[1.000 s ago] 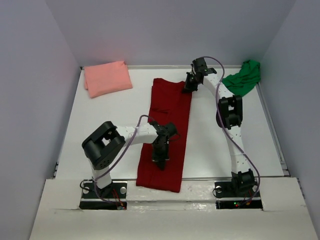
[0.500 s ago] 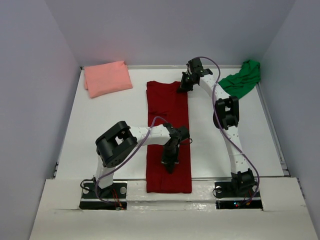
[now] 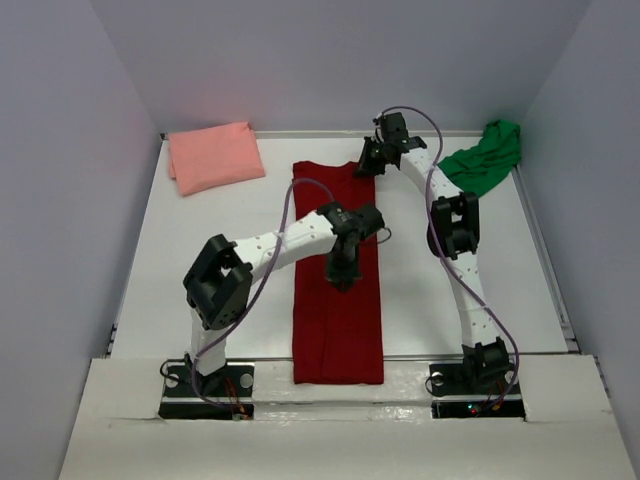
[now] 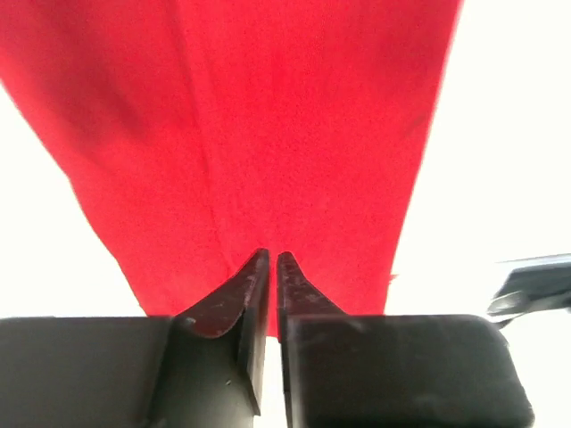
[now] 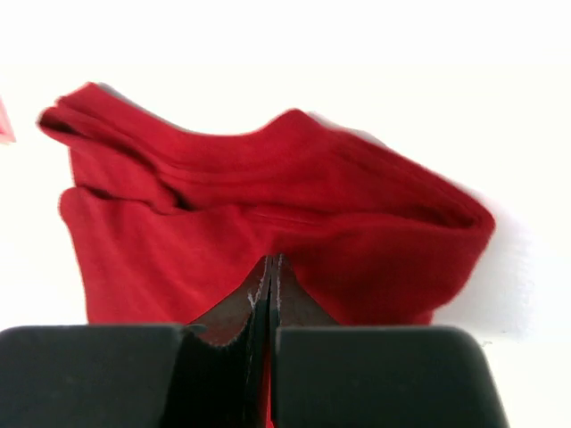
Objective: Fold and stack the t-shirts
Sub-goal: Fold the tshirt
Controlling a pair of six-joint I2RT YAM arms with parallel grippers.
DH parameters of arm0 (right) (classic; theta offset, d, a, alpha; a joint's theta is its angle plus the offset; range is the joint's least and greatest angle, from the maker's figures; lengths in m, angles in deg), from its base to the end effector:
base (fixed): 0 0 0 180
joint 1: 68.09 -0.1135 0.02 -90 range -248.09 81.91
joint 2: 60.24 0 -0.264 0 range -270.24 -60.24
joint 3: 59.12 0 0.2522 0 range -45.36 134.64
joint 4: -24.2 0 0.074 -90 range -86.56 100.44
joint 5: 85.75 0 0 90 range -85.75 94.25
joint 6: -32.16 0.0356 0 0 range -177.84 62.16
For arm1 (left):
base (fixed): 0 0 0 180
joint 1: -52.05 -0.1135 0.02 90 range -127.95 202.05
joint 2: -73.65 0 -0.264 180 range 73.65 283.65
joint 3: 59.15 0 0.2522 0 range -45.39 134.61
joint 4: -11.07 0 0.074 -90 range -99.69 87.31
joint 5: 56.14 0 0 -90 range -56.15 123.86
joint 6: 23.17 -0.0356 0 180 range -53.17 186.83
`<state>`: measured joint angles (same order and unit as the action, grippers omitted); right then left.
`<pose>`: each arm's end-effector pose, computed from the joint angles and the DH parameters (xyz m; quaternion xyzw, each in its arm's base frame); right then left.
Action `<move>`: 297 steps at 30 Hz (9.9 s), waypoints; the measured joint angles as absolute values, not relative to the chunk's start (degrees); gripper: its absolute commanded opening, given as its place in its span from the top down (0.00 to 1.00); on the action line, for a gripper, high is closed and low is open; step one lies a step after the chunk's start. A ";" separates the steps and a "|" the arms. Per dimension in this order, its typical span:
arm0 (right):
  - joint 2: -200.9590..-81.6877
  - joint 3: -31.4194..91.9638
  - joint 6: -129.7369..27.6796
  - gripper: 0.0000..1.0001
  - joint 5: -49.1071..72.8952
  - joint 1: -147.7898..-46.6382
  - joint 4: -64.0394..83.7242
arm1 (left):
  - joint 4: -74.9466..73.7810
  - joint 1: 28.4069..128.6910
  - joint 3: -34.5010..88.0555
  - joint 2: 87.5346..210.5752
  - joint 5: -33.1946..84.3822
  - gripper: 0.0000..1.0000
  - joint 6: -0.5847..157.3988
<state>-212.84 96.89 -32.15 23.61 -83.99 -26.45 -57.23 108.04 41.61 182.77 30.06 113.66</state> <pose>0.5538 0.1700 0.1710 0.0173 0.9198 0.2740 0.2804 0.2113 -0.3174 0.2197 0.0831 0.9892 -0.1113 0.0467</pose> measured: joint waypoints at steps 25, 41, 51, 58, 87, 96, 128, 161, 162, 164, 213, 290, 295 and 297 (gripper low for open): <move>-147.53 46.23 -29.48 0.26 29.71 -87.35 -20.81 | -47.11 79.82 28.80 151.47 45.17 0.18 94.79; -119.40 10.97 -19.21 0.25 32.94 -92.99 -50.05 | -47.20 79.36 9.11 148.83 23.13 0.16 86.42; -108.93 -0.96 -17.33 0.28 34.56 -93.82 -56.72 | -50.08 81.35 -1.75 126.14 16.21 0.16 92.96; -105.69 -4.61 -18.49 0.29 34.80 -94.17 -57.50 | -48.44 95.14 -3.28 121.48 16.71 0.18 105.72; -152.62 26.34 -27.60 1.00 30.47 -94.06 -34.12 | -39.59 78.35 30.03 167.10 25.95 1.00 97.96; -168.82 34.32 -27.41 1.00 30.71 -92.88 -29.02 | -36.64 75.38 39.23 180.47 24.53 1.00 93.55; -177.30 38.30 -28.50 1.00 26.60 -90.98 -28.00 | -32.90 78.66 38.55 188.56 19.29 1.00 89.15; -190.30 57.46 -30.27 1.00 23.52 -84.84 -32.83 | -39.31 77.87 60.47 204.54 18.87 1.00 87.19; -191.13 58.75 -30.49 1.00 23.52 -84.27 -33.02 | -39.50 77.68 61.26 205.02 18.83 1.00 87.19; -192.88 61.90 -30.88 1.00 23.61 -83.22 -33.83 | -39.92 77.04 63.23 206.20 18.70 1.00 87.14; -204.01 80.98 -33.00 1.00 24.39 -79.77 -38.31 | -29.91 71.45 59.64 205.41 15.77 1.00 84.87; -141.52 -9.70 -3.21 0.86 24.22 -108.29 -9.81 | -27.68 92.21 -6.78 148.50 20.90 0.43 110.81; -141.52 -9.51 -3.43 0.95 23.63 -108.29 -10.16 | -28.60 92.21 -6.78 148.50 21.32 0.43 110.55; -141.52 -9.42 -3.50 0.96 23.48 -108.29 -10.29 | -29.10 92.21 -6.78 148.50 21.58 0.39 110.40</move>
